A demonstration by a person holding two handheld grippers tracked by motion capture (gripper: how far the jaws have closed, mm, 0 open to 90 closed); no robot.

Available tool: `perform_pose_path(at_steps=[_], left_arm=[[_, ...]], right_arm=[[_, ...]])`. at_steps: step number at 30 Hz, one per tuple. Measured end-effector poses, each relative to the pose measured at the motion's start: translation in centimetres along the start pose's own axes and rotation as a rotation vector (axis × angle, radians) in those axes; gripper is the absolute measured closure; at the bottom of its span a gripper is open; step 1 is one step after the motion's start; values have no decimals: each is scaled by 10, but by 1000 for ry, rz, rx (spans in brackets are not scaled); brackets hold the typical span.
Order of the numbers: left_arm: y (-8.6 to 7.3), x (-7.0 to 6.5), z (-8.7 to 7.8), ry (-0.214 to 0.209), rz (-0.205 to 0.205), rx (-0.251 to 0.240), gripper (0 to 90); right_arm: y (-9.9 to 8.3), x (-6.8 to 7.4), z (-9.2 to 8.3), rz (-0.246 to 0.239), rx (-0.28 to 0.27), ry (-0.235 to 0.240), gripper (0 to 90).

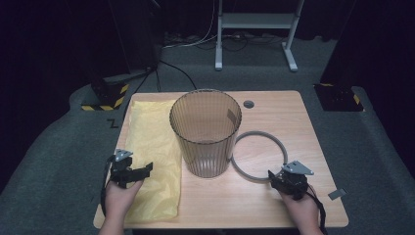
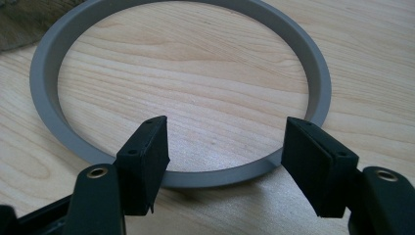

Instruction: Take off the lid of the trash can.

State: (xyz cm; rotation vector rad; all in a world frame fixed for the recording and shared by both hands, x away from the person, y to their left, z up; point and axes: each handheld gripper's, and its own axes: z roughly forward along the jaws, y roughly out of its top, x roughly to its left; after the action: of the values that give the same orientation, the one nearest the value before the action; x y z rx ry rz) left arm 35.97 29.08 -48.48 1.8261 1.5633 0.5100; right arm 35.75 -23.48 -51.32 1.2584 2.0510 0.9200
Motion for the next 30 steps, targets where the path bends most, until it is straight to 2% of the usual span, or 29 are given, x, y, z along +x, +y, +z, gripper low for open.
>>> perform_pose_path(at_steps=[1, 4, 6, 8, 14, 18, 20, 23, 24, 27, 30], left_arm=[[-2, 1, 10, 8, 1, 24, 152], [-10, -1, 31, 37, 46, 102, 154], [-16, -4, 31, 53, 65, 76, 157], [-20, -5, 27, 30, 64, 73, 164], [-47, -22, 10, 23, 153, 54, 160], [-62, -32, -5, -2, 178, 65, 162], [-65, -33, -14, -22, 163, 62, 160], [-66, -34, -36, -22, 160, 0, 163], [-62, -32, -49, -19, 152, -38, 164], [-56, -28, -59, -8, 147, -63, 163], [-45, -14, -67, 19, 138, -81, 155]], right_arm=[[0, 0, 0, -1, 1, 1, 343], [0, -1, 0, 2, 3, 0, 347], [-1, -1, 0, 7, 2, 2, 349], [-2, -2, 0, 15, 4, 4, 350], [-2, -1, -2, 8, 0, 5, 350], [-2, 1, -5, 8, -2, 5, 350], [-2, 1, -6, 4, -7, 4, 350], [-2, 2, -7, 7, -9, 4, 350], [-2, 3, -7, 8, -10, 4, 350], [-1, 3, -7, 5, -8, 3, 350], [-1, 4, -6, 7, -8, 5, 350]])
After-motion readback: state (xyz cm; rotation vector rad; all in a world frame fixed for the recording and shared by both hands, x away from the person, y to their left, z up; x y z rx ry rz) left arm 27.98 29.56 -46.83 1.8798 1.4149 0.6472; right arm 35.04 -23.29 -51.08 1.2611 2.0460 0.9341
